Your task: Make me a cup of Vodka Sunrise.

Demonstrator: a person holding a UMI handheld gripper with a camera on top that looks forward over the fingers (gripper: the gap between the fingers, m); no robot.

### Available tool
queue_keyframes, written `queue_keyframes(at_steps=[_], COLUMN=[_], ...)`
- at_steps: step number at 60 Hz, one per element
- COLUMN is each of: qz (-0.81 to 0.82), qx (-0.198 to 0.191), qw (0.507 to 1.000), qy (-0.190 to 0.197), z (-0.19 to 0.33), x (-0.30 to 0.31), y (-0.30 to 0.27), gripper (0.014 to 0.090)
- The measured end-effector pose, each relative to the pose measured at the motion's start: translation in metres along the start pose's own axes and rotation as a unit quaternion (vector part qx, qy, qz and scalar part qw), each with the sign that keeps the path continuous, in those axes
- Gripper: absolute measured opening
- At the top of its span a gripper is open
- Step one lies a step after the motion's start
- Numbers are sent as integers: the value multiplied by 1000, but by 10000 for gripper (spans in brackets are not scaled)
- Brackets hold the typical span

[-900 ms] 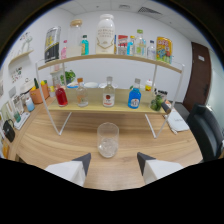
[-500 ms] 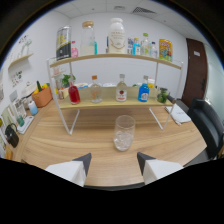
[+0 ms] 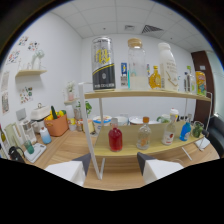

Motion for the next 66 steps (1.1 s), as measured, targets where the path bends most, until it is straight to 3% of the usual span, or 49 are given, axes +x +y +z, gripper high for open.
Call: queue_keyframes(at_steps=[9,17,21,32,50,66], qz=[-10,-7,-8,-10,-33,-38], qx=[14,7,-1,-12,-5,4], qw=[1000,1000,1000,1000,999,999], qy=[14,17,17,14,4,9], z=[49,83,97,113,99,38], x=[6,11,10,7,4,33], y=[-17,-19,-16,-6,-5,0], gripper=[849,773,692,362,342,343])
